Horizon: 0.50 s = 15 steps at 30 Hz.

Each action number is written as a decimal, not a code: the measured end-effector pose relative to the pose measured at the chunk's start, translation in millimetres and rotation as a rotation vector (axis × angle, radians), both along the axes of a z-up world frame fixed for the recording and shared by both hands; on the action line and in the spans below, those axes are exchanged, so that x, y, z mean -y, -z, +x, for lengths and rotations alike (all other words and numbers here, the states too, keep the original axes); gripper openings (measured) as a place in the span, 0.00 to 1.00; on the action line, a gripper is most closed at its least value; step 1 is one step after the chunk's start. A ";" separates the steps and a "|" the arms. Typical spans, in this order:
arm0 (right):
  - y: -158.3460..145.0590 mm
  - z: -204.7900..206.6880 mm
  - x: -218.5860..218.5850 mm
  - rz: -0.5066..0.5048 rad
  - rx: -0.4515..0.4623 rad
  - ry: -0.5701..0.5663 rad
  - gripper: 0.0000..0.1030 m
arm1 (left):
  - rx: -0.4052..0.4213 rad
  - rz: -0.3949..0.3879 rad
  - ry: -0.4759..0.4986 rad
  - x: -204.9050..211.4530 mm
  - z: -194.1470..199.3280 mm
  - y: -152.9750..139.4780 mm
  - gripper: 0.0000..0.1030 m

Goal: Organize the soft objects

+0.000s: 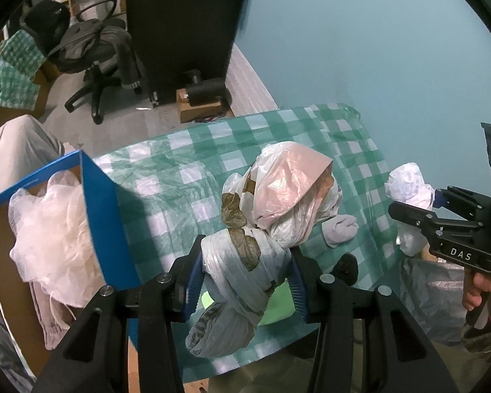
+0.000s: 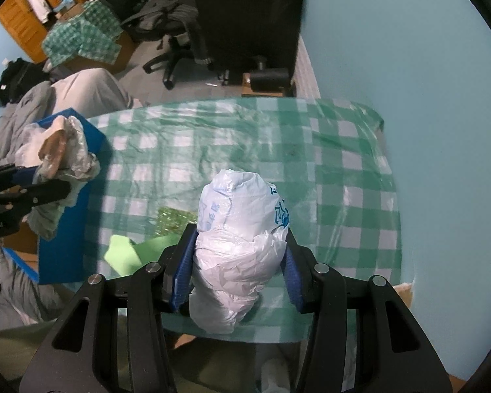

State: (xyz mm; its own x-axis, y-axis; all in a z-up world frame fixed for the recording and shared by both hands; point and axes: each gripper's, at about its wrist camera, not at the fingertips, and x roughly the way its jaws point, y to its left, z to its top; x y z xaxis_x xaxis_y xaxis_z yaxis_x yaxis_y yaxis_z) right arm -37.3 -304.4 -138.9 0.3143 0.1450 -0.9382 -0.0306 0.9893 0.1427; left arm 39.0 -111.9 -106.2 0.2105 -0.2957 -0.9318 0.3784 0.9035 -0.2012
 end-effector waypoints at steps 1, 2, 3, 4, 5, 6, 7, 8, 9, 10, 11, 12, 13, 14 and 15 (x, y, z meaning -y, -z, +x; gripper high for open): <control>-1.8 1.0 -3.0 0.002 0.004 -0.007 0.46 | 0.001 0.000 -0.005 -2.2 -0.8 -0.9 0.45; -3.9 2.5 -6.6 0.004 0.008 -0.016 0.46 | 0.002 0.000 -0.012 -5.3 -2.5 -2.0 0.45; -5.8 4.2 -10.6 0.005 0.011 -0.027 0.46 | 0.003 0.000 -0.018 -8.0 -3.7 -3.1 0.45; -6.8 5.4 -13.3 0.005 0.014 -0.034 0.46 | 0.004 -0.002 -0.024 -10.3 -4.6 -4.5 0.45; -8.6 7.1 -17.6 0.007 0.017 -0.044 0.46 | 0.006 -0.008 -0.033 -14.9 -6.6 -6.4 0.45; -10.0 8.5 -21.3 0.010 0.019 -0.052 0.46 | 0.008 -0.009 -0.039 -17.3 -7.6 -7.4 0.45; -11.5 10.2 -25.5 0.012 0.022 -0.062 0.46 | 0.011 -0.008 -0.045 -20.8 -9.1 -9.0 0.45; -12.1 11.1 -28.5 0.014 0.023 -0.069 0.46 | 0.016 -0.003 -0.052 -25.0 -10.8 -10.7 0.45; -13.1 12.4 -32.6 0.015 0.025 -0.078 0.46 | 0.018 0.000 -0.057 -28.0 -12.3 -11.9 0.45; -14.6 14.2 -37.9 0.017 0.028 -0.091 0.46 | 0.019 0.001 -0.064 -31.4 -13.5 -13.1 0.45; -14.7 15.3 -40.4 0.017 0.029 -0.099 0.46 | 0.020 -0.001 -0.075 -36.3 -14.9 -14.9 0.45; -15.9 16.8 -45.0 0.017 0.032 -0.110 0.46 | 0.020 -0.002 -0.085 -39.8 -15.5 -16.3 0.45; -17.0 18.4 -49.9 0.017 0.033 -0.123 0.46 | 0.021 -0.004 -0.096 -44.1 -16.7 -17.7 0.45; -17.8 19.7 -54.1 0.016 0.035 -0.134 0.46 | 0.023 -0.006 -0.109 -49.4 -17.7 -19.7 0.45; -18.2 20.4 -57.0 0.016 0.036 -0.141 0.46 | 0.024 -0.007 -0.119 -53.1 -18.4 -20.7 0.45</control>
State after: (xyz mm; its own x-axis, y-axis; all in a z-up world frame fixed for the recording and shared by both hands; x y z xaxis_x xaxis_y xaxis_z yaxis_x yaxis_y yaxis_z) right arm -17.0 -247.4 -120.6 0.3229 0.2050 -0.9239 -0.1745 0.9724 0.1548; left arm 20.6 -58.8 -85.5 0.2671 -0.2740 -0.9239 0.2730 0.9410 -0.2001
